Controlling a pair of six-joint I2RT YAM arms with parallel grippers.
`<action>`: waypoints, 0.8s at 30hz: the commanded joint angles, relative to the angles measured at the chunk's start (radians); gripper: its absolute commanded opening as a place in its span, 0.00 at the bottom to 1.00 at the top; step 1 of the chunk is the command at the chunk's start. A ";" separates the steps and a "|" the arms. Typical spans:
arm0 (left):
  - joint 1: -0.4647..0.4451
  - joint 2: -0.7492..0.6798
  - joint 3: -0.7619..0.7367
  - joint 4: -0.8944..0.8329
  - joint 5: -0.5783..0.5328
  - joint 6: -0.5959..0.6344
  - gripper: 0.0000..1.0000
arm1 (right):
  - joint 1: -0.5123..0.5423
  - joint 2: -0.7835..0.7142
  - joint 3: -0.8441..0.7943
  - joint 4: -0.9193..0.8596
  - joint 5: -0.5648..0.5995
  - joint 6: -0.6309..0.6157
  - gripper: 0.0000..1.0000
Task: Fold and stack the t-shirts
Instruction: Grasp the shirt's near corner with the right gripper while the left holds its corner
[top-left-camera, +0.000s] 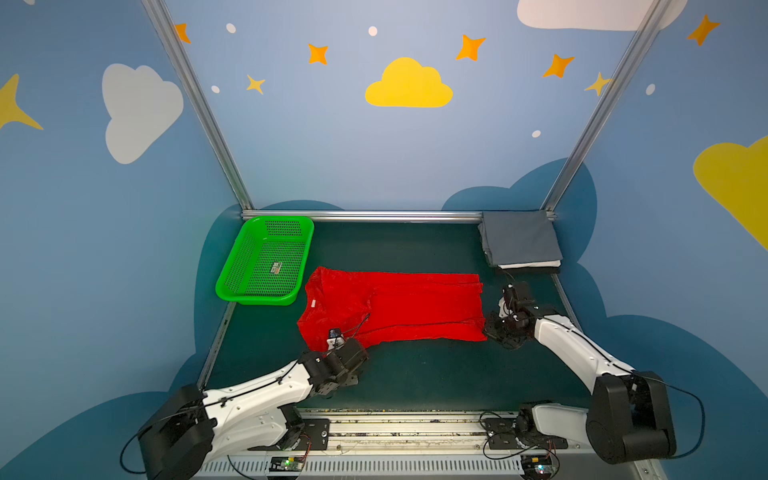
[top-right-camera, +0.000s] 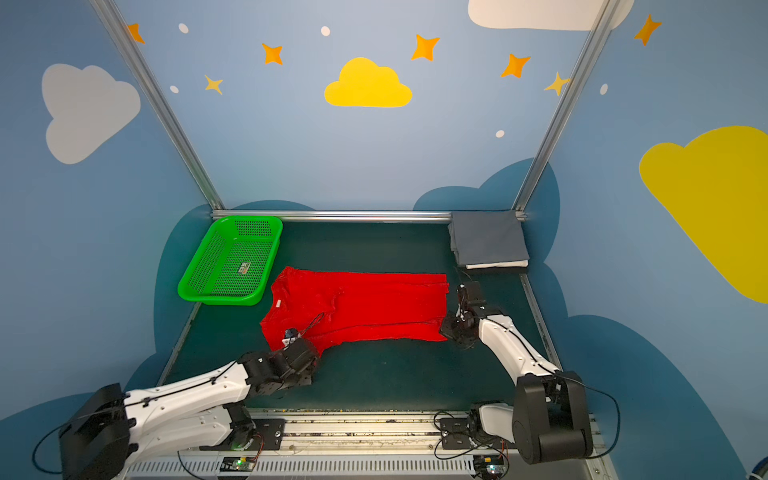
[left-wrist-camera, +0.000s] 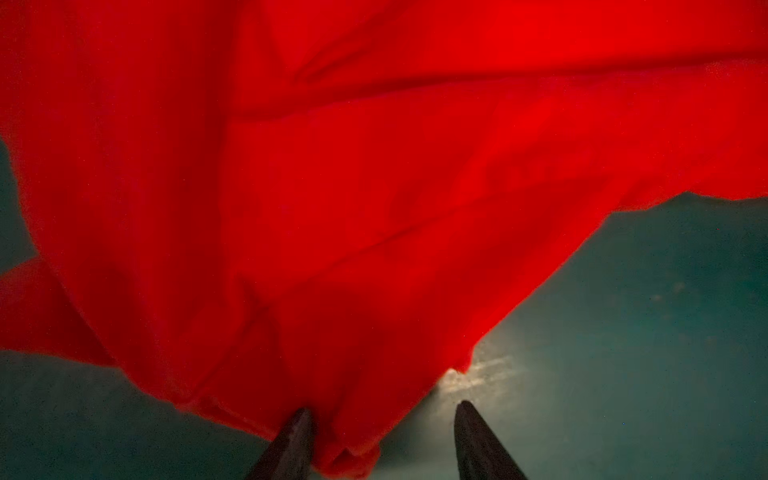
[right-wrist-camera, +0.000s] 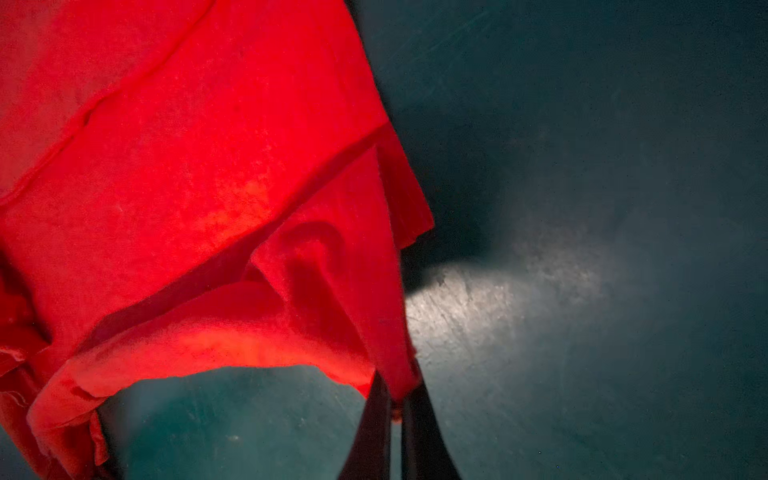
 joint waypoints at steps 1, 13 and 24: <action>-0.008 0.063 0.043 -0.082 -0.052 -0.028 0.56 | -0.006 0.005 0.001 0.001 -0.009 0.002 0.00; -0.005 0.202 0.097 -0.163 -0.101 -0.097 0.04 | -0.019 -0.002 -0.002 0.000 -0.009 -0.010 0.00; 0.013 -0.122 0.078 -0.171 -0.059 0.047 0.04 | -0.011 -0.060 -0.001 -0.044 0.043 -0.026 0.00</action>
